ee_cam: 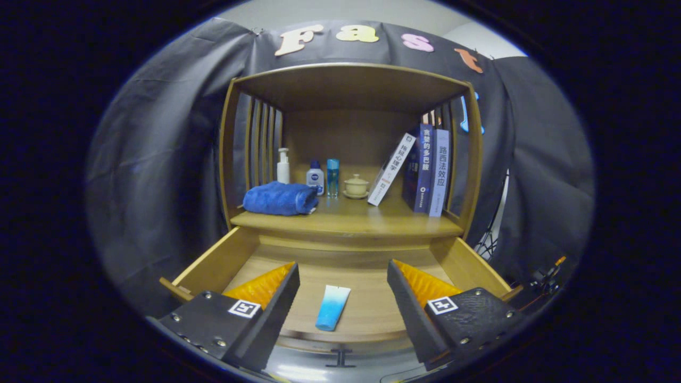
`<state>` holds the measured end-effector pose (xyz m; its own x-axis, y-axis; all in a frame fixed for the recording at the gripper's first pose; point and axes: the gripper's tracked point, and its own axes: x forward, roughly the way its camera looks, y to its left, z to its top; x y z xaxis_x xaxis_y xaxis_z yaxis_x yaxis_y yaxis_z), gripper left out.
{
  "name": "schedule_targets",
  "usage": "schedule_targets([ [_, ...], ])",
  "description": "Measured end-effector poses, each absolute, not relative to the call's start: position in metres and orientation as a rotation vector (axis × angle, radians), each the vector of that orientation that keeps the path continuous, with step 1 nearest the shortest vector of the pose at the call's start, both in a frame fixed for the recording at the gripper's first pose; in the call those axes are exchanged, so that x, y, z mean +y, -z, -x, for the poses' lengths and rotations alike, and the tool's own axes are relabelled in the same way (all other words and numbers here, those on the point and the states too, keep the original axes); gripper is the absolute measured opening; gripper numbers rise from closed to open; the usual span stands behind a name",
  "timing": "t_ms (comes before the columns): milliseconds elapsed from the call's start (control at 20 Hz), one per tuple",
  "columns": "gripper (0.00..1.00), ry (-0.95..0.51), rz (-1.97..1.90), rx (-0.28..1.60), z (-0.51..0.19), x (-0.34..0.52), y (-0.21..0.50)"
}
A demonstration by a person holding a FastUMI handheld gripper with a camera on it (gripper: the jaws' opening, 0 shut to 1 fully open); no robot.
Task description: Pull open the drawer, take out the items inside it, and place them on the countertop above the cabinet.
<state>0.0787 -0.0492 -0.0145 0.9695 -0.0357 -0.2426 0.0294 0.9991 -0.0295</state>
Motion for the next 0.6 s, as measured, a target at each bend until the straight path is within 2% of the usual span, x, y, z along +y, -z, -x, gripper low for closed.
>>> schedule_targets([
  [600,0.99,0.006,0.047,0.699,-0.153,-0.053,0.114],
])
